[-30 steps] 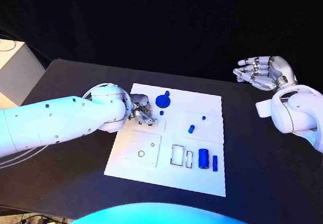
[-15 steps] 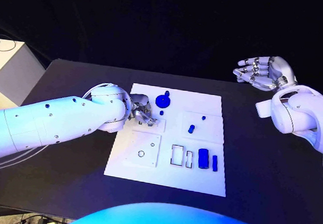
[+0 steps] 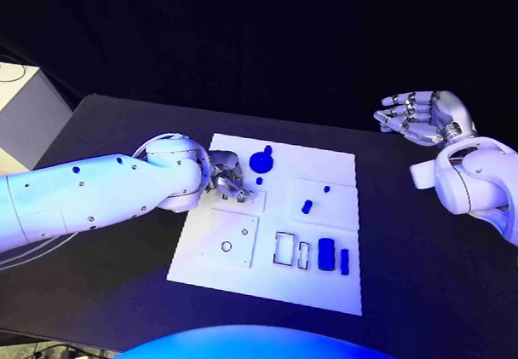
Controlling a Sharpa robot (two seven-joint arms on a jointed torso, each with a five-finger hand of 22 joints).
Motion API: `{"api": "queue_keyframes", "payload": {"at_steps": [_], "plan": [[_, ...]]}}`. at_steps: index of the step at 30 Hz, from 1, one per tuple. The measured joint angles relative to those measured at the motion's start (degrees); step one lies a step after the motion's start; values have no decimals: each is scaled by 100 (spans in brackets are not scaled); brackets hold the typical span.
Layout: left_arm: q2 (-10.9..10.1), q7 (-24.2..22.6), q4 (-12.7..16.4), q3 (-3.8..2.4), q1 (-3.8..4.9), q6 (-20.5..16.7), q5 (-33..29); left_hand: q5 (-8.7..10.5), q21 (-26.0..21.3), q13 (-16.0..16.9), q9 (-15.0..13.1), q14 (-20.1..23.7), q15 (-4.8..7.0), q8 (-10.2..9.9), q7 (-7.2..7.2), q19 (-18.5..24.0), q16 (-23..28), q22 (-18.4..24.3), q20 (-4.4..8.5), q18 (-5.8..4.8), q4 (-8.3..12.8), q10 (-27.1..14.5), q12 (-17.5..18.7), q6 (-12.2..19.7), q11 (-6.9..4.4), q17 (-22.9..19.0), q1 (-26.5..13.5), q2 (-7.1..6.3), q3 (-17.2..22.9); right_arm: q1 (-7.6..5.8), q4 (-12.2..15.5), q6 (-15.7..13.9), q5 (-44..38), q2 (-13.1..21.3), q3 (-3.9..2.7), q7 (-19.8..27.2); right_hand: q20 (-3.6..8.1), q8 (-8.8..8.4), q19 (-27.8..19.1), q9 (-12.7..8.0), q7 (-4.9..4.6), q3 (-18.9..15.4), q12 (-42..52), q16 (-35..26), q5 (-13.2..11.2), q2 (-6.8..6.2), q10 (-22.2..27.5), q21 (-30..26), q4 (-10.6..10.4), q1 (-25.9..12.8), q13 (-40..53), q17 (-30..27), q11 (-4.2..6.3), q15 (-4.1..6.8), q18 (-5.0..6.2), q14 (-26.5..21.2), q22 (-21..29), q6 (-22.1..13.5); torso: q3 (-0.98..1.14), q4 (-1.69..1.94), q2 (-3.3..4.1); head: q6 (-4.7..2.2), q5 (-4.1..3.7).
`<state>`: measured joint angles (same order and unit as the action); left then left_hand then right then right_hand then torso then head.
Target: Assemble the parts on the task board
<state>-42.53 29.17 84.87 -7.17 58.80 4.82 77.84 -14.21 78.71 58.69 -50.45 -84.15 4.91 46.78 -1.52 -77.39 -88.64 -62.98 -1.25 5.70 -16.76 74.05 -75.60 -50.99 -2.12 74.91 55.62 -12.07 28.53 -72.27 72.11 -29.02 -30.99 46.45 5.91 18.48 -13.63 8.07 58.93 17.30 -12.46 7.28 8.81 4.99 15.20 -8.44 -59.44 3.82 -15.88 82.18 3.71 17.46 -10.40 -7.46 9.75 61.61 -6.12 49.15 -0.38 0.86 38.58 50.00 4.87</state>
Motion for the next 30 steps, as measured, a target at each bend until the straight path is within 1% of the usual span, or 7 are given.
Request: {"api": "queue_keyframes", "payload": {"at_steps": [7,12,13,18,22,30], "plan": [[-10,-9,-1,0,-1,-4,-1,34,0,0,-15,0,0,1,1,0,0,0,0,0,-8,0,0,-1,0,0,-113,-8,-196,3,-1,0,1,5,0,0,0,0,0,0,0,0,-22,0,0,0,0,0,0,0,1,-6,0,0,0,0,6,0,0,-1,2,0,-2],[-26,-13,17,-4,-5,-8,-2,67,0,-1,-19,0,0,1,1,0,0,1,0,0,-6,0,0,0,0,0,-115,-10,-247,6,-1,0,2,6,0,1,0,0,0,0,0,0,-22,0,0,0,0,0,0,0,1,-13,0,0,0,0,11,0,-1,-2,3,0,-7],[-29,-14,21,-6,-6,-8,-2,67,0,-1,-19,0,0,1,1,0,0,1,0,0,-6,0,0,0,0,0,-136,-31,-264,7,-1,0,3,7,0,1,0,0,0,0,0,0,-22,0,0,0,0,0,0,0,1,-13,0,0,0,0,12,0,-1,-2,3,0,-7],[-40,-14,42,-16,-13,-9,0,67,0,-1,-19,0,0,-1,1,0,0,1,0,0,-8,0,0,0,0,0,-166,-16,-276,9,-1,0,4,10,0,2,0,0,0,0,0,0,-22,0,0,0,0,0,0,0,1,-13,0,0,0,0,11,0,-2,-1,3,0,-7],[-51,-8,64,-39,-24,-9,0,88,0,-1,-24,0,0,-10,1,0,0,1,0,0,-23,0,0,0,0,0,-166,-15,-292,12,-1,0,5,10,0,2,0,0,0,0,0,0,-22,0,0,0,0,0,0,0,1,-13,0,0,0,0,11,0,-1,-2,3,0,-7],[-86,-6,112,-113,-26,-9,2,88,-23,-2,-23,0,0,-10,1,0,0,2,0,0,-8,0,0,0,0,0,-166,-15,-308,18,-1,0,8,14,0,3,0,-22,0,0,0,16,-22,0,0,0,0,0,-16,0,2,-22,0,0,0,0,19,0,2,-2,2,1,-16]]}}
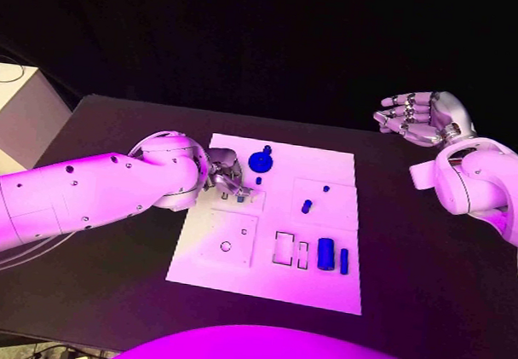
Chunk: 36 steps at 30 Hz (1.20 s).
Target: Assemble the parts on the task board
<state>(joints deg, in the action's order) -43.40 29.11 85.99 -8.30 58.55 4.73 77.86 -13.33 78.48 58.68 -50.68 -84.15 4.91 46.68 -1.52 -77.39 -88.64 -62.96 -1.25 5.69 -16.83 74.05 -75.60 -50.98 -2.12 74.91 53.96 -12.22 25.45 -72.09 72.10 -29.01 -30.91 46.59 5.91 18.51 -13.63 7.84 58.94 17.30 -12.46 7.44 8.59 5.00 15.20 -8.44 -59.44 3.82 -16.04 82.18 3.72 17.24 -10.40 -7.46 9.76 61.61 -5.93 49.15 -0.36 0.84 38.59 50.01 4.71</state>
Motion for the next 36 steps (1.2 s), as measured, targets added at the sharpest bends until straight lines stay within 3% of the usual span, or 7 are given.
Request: {"api": "queue_keyframes", "payload": {"at_steps": [25,36], "plan": [[-204,2,186,-130,-1,137,-126,0,0,-20,-11,0,0,0,0,0,0,1,0,0,16,0,0,0,0,0,23,23,-48,7,2,-1,7,23,0,3,0,0,0,0,0,0,0,0,0,0,0,0,0,0,1,1,0,0,0,0,0,0,-2,2,-1,0,-7],[-265,-1,238,-146,-33,297,-424,0,0,-50,-10,0,0,0,0,0,0,21,0,1,15,0,22,0,0,0,24,23,-49,11,5,-2,9,28,0,3,0,0,0,-6,-20,0,0,-22,0,7,-21,0,0,-53,1,-13,21,0,0,0,13,22,1,6,-1,0,-10]]}}
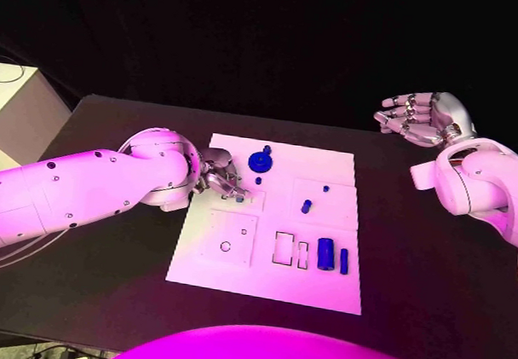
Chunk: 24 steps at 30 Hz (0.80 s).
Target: Assemble the parts on the task board
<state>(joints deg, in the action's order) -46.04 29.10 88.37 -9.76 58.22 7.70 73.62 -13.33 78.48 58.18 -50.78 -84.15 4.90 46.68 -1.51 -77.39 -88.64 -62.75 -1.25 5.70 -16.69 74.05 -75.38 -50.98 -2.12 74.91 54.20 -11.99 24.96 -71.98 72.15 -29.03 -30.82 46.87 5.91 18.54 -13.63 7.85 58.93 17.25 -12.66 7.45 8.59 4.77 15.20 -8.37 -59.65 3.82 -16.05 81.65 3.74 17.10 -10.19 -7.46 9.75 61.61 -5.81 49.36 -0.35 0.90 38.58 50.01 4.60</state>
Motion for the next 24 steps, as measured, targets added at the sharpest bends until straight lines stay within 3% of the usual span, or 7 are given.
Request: {"api": "queue_keyframes", "payload": {"at_steps": [13,24], "plan": [[73,0,-98,-1,-98,114,-67,0,-45,-64,1,0,0,-29,-21,0,22,67,0,0,1,-66,55,22,17,0,160,119,-30,9,-2,0,2,-5,0,0,0,0,0,0,0,0,0,0,0,0,0,0,0,0,0,0,0,0,0,0,0,0,4,-4,0,0,7],[138,1,-157,-1,-114,62,-6,0,-45,-81,1,0,0,-66,-41,0,22,68,0,0,1,-106,55,41,17,0,296,251,-30,12,7,0,3,-5,0,1,0,0,0,1,0,0,-22,0,0,0,0,0,0,0,0,-14,0,0,0,0,11,0,4,-7,7,0,7]]}}
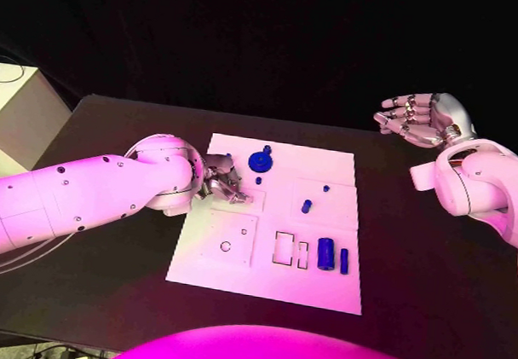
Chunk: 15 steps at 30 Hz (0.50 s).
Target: Assemble the parts on the task board
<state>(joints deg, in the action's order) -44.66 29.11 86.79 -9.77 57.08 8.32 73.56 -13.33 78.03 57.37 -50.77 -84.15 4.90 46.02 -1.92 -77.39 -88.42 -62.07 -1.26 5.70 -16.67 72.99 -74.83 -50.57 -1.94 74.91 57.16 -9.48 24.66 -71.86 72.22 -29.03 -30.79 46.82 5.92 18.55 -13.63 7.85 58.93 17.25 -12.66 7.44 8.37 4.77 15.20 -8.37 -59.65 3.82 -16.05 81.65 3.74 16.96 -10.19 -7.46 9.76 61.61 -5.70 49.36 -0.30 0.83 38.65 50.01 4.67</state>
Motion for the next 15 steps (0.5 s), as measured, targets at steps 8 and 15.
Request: {"api": "queue_keyframes", "payload": {"at_steps": [8,15], "plan": [[15,0,-9,-1,-2,-81,26,0,0,-8,-6,0,0,0,0,0,0,10,0,0,0,0,0,0,0,0,75,75,0,2,1,0,1,-4,0,2,0,0,0,0,0,0,0,0,0,0,0,0,0,0,0,0,0,0,0,0,0,0,0,4,2,0,-10],[15,0,-9,-1,-3,-104,26,0,-25,-10,-6,0,0,0,0,21,0,18,-21,0,0,0,0,0,0,0,75,75,0,5,-1,0,1,-6,0,2,0,0,0,0,0,0,0,0,0,0,0,0,0,0,0,0,0,0,0,0,0,0,3,4,1,0,-13]]}}
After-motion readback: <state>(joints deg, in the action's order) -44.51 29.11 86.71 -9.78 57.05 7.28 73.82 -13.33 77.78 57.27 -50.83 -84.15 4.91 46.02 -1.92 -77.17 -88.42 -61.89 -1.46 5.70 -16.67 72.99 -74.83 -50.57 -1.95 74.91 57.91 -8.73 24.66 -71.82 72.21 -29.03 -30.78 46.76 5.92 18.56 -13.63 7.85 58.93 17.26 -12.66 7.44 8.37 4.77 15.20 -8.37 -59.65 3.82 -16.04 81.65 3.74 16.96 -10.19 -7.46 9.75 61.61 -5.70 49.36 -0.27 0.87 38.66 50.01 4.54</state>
